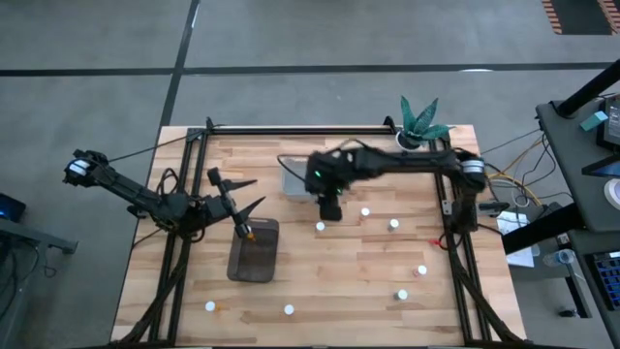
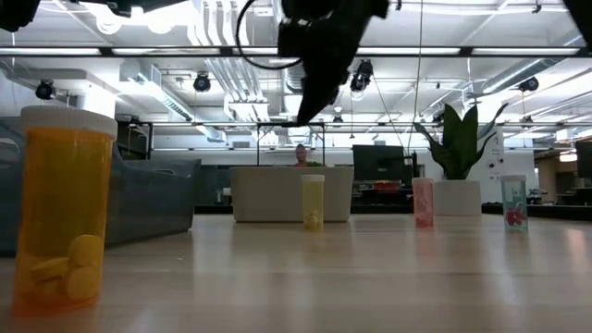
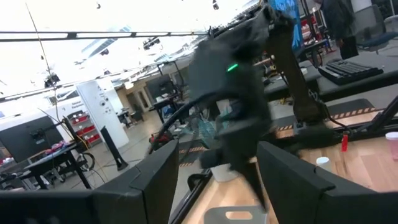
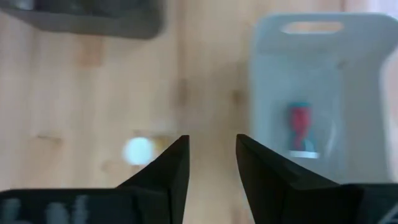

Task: Pick and place medicine bottles into bin by pill shape (circle, oval)
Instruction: Put the left orange tablet bottle into the black bin

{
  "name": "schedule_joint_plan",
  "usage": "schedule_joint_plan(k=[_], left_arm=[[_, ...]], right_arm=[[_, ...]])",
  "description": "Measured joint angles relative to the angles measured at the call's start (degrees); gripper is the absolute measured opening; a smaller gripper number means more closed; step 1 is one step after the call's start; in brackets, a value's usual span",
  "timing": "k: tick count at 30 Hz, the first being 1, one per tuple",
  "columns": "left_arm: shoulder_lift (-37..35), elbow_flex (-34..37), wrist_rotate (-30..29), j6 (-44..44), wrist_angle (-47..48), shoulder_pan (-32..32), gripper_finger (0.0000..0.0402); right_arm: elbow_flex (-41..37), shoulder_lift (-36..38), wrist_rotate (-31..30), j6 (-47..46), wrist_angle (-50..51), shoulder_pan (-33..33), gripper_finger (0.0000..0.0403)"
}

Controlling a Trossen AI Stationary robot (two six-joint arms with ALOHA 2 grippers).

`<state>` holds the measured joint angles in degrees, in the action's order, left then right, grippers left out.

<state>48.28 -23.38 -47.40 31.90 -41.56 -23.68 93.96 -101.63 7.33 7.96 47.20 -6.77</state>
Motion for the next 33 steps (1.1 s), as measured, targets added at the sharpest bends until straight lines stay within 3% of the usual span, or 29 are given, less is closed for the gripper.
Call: schedule_joint_plan(k=[3, 8, 11, 19, 24, 29, 33], left_arm=[[0.1, 0.0, 0.0, -0.1, 0.0, 0.0, 0.0200], [0.0, 0.0, 0.0, -2.4, -1.0, 0.0, 0.0200], [0.1, 0.0, 0.1, -4.8, -1.8, 0.0, 0.0200], [1.6, -2.3, 0.6, -13.6, -1.8, 0.0, 0.0200], [4.4, -2.5, 0.7, -25.6, -1.5, -0.2, 0.0200], [7.3, -4.9, 0.7, -35.5, -1.8, -1.1, 0.0200], [10.4, -8.7, 0.8, -37.5, -1.2, -1.9, 0.0200]], right_arm=[[-9.3, 5.8, -1.1, -2.7, -7.9, 3.6, 0.0110], [-22.7, 14.5, -11.5, -5.9, -17.6, 10.1, 0.0091], [-30.4, 19.5, -14.3, -6.3, -25.7, 13.9, 0.0079], [-47.5, 31.2, -15.1, -5.2, -44.0, 18.6, 0.0053], [-56.6, 36.3, -15.1, -0.4, -56.8, 18.6, 0.0047], [-63.3, 40.0, -14.7, 5.3, -65.5, 17.9, 0.0048], [-66.7, 43.5, -12.9, 7.9, -72.2, 17.7, 0.0048]])
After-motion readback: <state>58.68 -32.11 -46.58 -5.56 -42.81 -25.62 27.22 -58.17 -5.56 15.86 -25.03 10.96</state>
